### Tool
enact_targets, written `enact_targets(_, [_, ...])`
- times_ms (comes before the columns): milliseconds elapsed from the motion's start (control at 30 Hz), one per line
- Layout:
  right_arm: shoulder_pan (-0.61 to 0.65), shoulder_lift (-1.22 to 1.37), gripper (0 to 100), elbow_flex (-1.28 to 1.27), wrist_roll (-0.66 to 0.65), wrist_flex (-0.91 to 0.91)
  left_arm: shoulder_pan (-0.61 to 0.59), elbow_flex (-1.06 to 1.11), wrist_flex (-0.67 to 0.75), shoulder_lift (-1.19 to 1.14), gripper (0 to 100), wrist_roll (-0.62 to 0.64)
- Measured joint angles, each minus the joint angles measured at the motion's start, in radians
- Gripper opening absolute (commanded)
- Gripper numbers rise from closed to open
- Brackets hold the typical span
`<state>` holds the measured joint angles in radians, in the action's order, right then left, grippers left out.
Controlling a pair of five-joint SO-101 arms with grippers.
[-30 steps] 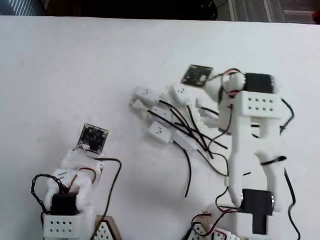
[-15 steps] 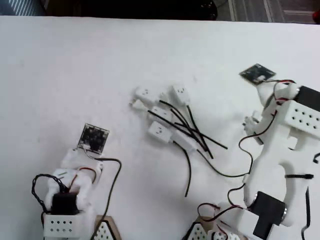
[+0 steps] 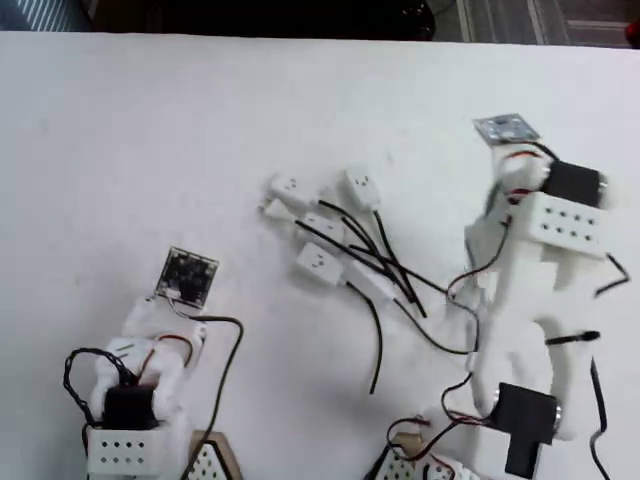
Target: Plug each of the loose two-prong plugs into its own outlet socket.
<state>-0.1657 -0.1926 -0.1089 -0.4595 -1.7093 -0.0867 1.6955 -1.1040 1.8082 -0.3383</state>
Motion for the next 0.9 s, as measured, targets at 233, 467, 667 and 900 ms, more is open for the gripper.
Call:
enact_targets(233, [0.084,-0.002,30.5,0.17,0.032,0.002,0.0,0.0,0.0,0.0,2,0.0])
enact_targets(467, [0.028,0.0,27.2,0.138,-0.318,0.006,0.0,0.0,0.0,0.0,2,0.0])
enact_targets(667, [-0.086,0.114,27.5,0.08,-0.689,0.149,0.0,0.0,0.0,0.0,2,0.0])
enact_targets(900, [-0.232,0.35,41.1,0.074,-1.109,0.299,0.0,0.0,0.0,0.0,2,0.0])
